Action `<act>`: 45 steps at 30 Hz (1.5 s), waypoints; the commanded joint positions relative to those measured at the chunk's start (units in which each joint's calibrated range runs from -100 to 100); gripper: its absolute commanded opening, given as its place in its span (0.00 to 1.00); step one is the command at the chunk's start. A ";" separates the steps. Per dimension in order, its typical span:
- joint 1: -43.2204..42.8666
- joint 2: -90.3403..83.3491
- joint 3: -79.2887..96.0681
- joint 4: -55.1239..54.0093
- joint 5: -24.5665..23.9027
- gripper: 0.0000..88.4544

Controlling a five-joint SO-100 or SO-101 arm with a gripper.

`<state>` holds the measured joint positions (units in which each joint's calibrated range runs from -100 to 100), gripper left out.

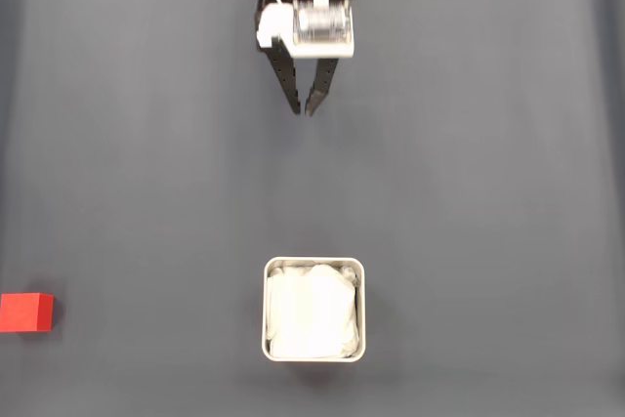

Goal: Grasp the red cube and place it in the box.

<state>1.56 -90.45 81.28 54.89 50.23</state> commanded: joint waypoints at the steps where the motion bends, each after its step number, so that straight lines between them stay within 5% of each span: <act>1: 0.50 7.95 -16.78 -6.45 0.24 0.00; 16: 0.36 33.17 -55.55 9.04 1.07 0.00; 45: 14.07 47.47 -67.05 13.47 -0.10 0.02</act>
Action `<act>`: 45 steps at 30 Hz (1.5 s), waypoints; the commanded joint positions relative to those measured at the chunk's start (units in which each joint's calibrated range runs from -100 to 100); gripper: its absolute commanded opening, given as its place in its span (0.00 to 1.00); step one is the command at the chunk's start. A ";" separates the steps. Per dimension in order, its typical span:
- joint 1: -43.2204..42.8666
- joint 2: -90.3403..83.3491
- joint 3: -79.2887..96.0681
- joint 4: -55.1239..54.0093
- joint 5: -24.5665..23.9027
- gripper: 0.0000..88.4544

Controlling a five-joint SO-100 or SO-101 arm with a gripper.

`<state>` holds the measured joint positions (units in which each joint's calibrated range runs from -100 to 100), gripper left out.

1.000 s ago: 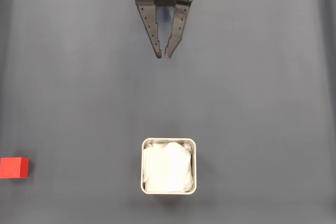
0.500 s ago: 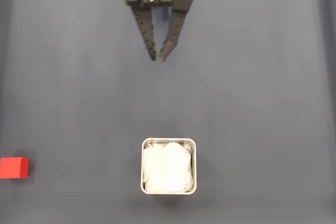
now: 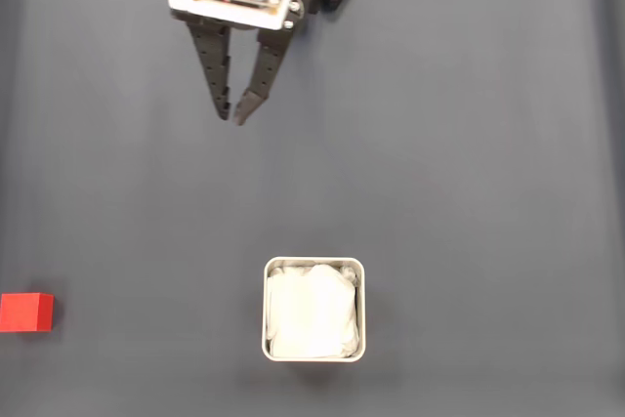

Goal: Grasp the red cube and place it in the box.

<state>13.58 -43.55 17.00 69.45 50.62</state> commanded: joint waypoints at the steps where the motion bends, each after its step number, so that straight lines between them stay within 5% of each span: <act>1: 2.69 0.92 -2.76 -1.50 -0.49 0.02; 45: 17.11 29.95 -6.78 -25.68 0.78 0.20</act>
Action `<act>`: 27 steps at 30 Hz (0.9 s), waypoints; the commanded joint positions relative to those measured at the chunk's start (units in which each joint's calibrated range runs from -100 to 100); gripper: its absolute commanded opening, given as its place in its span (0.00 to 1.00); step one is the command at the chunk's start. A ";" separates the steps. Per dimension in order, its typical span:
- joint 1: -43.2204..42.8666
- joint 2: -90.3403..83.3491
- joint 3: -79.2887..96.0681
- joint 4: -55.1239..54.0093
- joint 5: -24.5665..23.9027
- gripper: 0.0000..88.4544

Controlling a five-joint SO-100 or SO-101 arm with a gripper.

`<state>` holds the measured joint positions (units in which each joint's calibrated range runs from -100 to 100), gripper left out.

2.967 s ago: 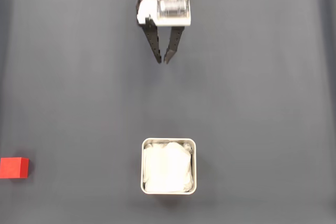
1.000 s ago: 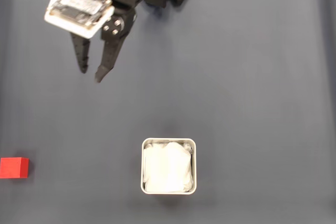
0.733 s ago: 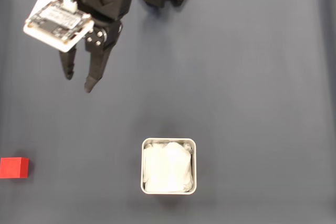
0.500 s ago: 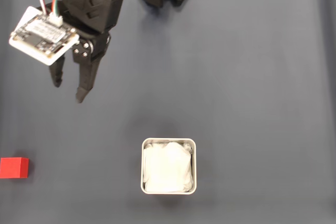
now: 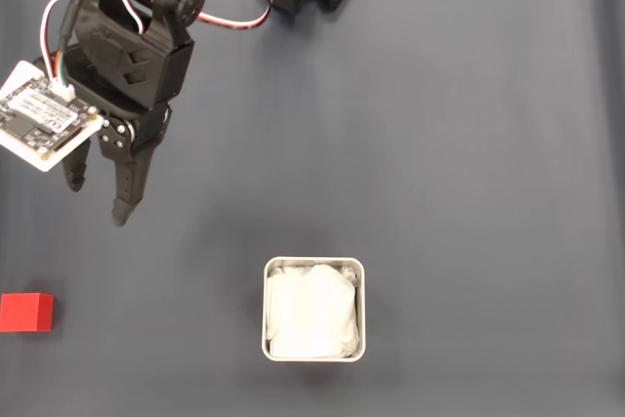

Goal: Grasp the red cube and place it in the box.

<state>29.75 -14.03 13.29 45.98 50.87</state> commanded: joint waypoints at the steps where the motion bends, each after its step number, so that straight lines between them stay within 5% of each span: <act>1: 1.08 1.11 -3.16 -2.79 0.59 0.20; 27: 3.92 18.88 -11.38 -12.54 1.17 0.34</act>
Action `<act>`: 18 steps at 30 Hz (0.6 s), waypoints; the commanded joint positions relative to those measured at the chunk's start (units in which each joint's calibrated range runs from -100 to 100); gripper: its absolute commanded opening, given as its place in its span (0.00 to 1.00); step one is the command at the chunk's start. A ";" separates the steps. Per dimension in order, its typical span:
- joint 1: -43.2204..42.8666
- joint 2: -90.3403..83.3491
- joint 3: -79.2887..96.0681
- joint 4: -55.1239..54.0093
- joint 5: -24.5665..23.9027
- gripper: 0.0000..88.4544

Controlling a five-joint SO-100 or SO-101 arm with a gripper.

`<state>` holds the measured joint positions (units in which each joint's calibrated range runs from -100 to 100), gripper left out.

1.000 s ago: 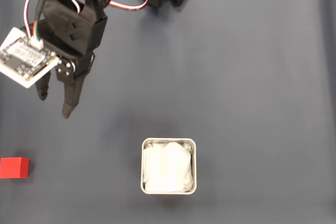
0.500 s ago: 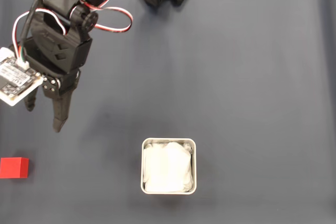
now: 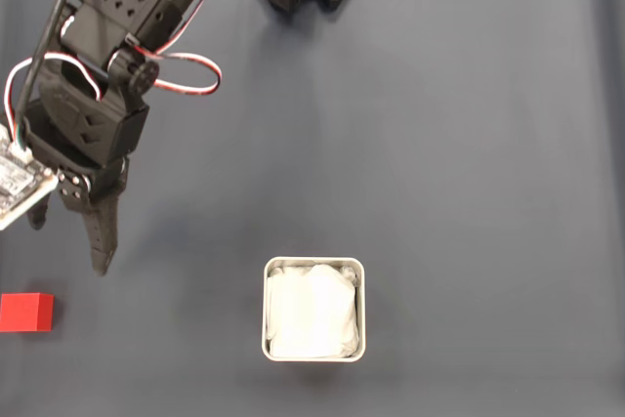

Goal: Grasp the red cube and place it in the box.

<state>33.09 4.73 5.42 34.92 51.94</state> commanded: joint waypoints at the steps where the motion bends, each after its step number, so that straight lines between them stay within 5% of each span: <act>1: 0.58 0.90 -3.97 -1.56 0.10 0.35; 18: 0.72 14.33 -13.73 -5.25 -0.49 0.38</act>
<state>33.09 18.63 -4.07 30.87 51.89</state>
